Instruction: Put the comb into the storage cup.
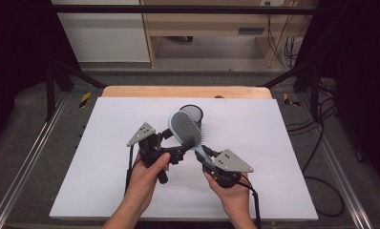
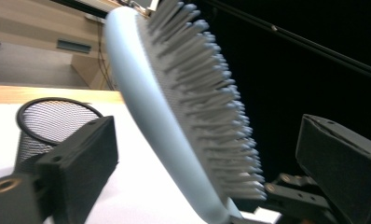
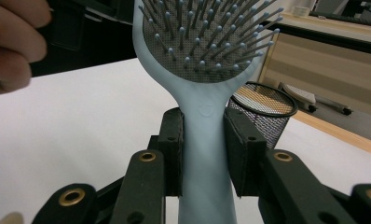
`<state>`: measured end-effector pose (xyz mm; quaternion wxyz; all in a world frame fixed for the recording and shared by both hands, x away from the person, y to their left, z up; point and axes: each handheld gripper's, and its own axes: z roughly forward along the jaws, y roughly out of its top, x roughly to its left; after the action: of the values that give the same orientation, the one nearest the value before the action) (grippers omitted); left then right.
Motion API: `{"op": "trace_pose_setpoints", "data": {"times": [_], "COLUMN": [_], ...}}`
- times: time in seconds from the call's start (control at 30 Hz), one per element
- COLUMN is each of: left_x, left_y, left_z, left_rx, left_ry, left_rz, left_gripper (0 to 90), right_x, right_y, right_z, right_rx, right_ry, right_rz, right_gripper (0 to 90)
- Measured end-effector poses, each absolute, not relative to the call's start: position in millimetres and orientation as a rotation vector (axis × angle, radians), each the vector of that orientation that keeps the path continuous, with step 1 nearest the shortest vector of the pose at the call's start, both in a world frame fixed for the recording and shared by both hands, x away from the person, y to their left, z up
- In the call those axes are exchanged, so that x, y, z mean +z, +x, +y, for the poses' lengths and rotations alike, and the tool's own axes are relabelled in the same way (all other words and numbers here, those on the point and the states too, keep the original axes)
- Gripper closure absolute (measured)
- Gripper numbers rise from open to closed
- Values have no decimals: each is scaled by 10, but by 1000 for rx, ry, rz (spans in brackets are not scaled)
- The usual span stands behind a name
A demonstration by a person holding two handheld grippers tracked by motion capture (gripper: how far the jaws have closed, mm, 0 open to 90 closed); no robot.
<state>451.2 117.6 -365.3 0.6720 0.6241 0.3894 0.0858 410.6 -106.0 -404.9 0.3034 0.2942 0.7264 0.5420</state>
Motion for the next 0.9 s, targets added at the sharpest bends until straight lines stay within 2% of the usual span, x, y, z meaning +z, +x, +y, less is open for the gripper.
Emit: {"op": "trace_pose_setpoints", "data": {"times": [0.1,0.47,0.73,0.83,0.9], "left_x": [-3641,-3652,-3695,-3719,-3728], "left_y": [4512,4511,4519,4522,4526], "left_z": [1195,1176,1162,1172,1177], "left_rx": [195,203,187,181,177], "left_ry": [1380,1361,1336,1314,1309], "left_rz": [893,905,939,962,968], "left_gripper": [134,181,253,369,385], "right_x": [-4060,-4084,-4105,-4121,-4126], "right_y": [4091,4076,4075,4080,4082], "right_z": [-1023,-962,-952,-956,-955], "right_rx": [1433,1423,1419,1418,1418], "right_ry": [769,753,759,770,774], "right_rz": [1933,1941,1941,1948,1951], "right_gripper": [694,694,694,695,694]}}
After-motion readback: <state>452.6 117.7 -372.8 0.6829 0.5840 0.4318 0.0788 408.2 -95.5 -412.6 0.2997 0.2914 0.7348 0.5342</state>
